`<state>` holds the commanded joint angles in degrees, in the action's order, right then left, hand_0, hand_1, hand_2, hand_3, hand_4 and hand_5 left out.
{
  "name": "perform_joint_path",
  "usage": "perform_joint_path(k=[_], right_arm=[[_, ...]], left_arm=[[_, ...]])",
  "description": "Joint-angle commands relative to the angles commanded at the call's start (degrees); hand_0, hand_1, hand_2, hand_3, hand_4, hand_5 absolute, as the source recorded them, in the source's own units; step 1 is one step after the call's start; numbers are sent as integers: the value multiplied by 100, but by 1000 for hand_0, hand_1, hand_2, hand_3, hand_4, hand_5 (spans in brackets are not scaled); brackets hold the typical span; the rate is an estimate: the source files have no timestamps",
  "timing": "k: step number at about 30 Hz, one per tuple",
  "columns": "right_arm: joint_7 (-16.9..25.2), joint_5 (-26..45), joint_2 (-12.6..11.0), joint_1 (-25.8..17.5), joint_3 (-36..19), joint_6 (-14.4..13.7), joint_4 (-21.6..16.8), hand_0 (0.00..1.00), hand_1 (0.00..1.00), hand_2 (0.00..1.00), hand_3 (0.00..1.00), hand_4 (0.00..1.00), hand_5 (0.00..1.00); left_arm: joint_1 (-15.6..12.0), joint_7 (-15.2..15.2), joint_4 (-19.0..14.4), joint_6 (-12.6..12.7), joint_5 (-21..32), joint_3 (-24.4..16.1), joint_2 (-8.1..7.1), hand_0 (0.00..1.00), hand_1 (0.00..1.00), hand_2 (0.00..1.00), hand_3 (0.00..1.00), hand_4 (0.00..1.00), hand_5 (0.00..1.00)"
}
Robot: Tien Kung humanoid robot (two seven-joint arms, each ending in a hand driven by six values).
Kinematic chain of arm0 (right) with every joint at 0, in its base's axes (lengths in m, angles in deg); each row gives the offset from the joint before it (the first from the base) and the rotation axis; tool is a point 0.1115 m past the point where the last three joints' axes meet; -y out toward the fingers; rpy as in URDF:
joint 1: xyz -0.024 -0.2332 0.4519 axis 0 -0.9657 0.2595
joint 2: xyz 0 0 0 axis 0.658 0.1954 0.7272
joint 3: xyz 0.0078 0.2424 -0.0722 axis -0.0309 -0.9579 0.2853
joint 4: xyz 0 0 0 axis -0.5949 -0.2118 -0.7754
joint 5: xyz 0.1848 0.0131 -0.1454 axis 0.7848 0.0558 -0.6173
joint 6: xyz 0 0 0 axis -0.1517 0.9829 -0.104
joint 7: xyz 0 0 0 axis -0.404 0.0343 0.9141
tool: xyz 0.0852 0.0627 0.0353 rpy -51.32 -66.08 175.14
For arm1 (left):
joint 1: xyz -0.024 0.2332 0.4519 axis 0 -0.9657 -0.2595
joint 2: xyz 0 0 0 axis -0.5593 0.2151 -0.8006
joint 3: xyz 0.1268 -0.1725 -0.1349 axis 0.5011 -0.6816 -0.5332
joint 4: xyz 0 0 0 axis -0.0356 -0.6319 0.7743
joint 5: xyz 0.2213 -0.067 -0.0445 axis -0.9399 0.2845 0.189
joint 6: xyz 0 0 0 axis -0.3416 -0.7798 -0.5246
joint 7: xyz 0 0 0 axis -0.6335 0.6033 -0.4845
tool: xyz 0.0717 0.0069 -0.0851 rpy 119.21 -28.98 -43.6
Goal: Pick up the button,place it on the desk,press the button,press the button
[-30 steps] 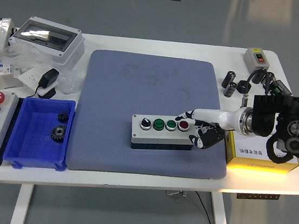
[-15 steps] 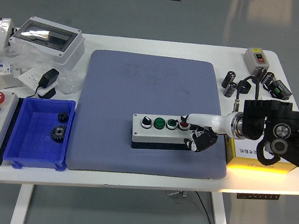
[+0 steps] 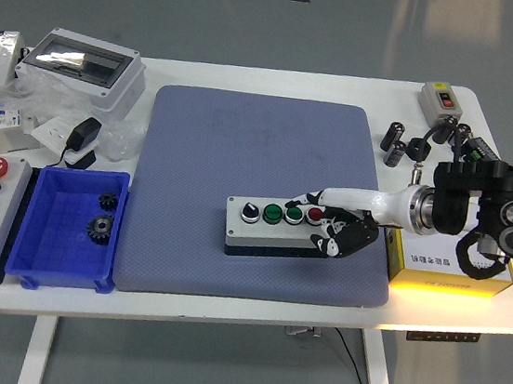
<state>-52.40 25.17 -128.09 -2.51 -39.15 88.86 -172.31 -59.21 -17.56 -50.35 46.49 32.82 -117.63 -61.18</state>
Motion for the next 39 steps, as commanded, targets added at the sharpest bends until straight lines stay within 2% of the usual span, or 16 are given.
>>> perform_joint_path(k=[3, 7, 14, 17, 18, 20, 23, 24, 29, 30, 31, 35, 36, 39], right_arm=[[-54, -453, 214, -342, -517, -230, 80, 6, 74, 215, 952, 297, 2], [203, -1276, 738, -901, -1324, -802, 328, 7, 75, 214, 939, 305, 2], [1297, -2481, 1747, -1898, -2459, -2267, 1111, 4, 76, 221, 938, 303, 2], [1816, -2725, 2128, -2247, -2777, -2920, 1476, 4, 76, 221, 938, 303, 2], [1983, -2734, 2255, -2368, -2880, -3127, 1602, 52, 128, 296, 914, 334, 2], [2336, -2623, 2485, -2609, -3086, -3608, 1845, 52, 128, 296, 914, 334, 2], [2747, -2415, 2611, -2907, -3306, -4198, 2054, 52, 128, 296, 914, 334, 2], [2874, -2319, 2614, -3001, -3391, -4357, 2092, 178, 273, 469, 825, 457, 183], [3271, -1984, 2563, -3261, -3710, -5097, 2116, 178, 273, 469, 825, 457, 183], [3288, -1957, 2556, -3278, -3738, -5170, 2112, 260, 349, 529, 798, 416, 183], [3314, -1897, 2541, -3316, -3791, -5303, 2106, 260, 349, 529, 798, 416, 183], [3330, -1782, 2509, -3420, -3884, -5495, 2100, 260, 349, 529, 798, 416, 183], [3329, -1770, 2505, -3443, -3895, -5513, 2097, 318, 464, 588, 743, 402, 199], [3334, -1756, 2497, -3491, -3905, -5544, 2089, 318, 464, 588, 743, 402, 199]], left_arm=[[-2, 0, 0, 3, -5, -4, 10, 653, 627, 620, 682, 819, 239], [-4, 0, 0, 5, -4, 3, 45, 653, 626, 620, 681, 819, 239], [20, -112, 0, 82, -119, -62, 82, 653, 627, 620, 682, 819, 238], [53, -149, 0, 98, -180, -74, 83, 653, 627, 620, 682, 819, 238], [68, -156, 0, 101, -195, -76, 82, 654, 627, 620, 682, 819, 241], [105, -157, 0, 104, -231, -88, 78, 654, 627, 620, 682, 819, 241], [140, -150, 0, 103, -247, -90, 70, 654, 627, 620, 682, 819, 241], [148, -150, 0, 101, -254, -94, 68, 654, 628, 620, 683, 819, 243], [151, -174, 0, 86, -246, -82, 55, 654, 628, 620, 683, 819, 243], [149, -179, 0, 84, -247, -83, 53, 654, 628, 620, 692, 819, 243], [142, -184, 0, 81, -249, -85, 51, 654, 628, 620, 692, 819, 243], [124, -184, 0, 75, -239, -85, 50, 654, 628, 620, 692, 819, 243], [120, -181, 0, 73, -236, -84, 51, 654, 629, 620, 692, 817, 245], [106, -173, 0, 68, -221, -73, 54, 654, 629, 620, 692, 817, 245]])
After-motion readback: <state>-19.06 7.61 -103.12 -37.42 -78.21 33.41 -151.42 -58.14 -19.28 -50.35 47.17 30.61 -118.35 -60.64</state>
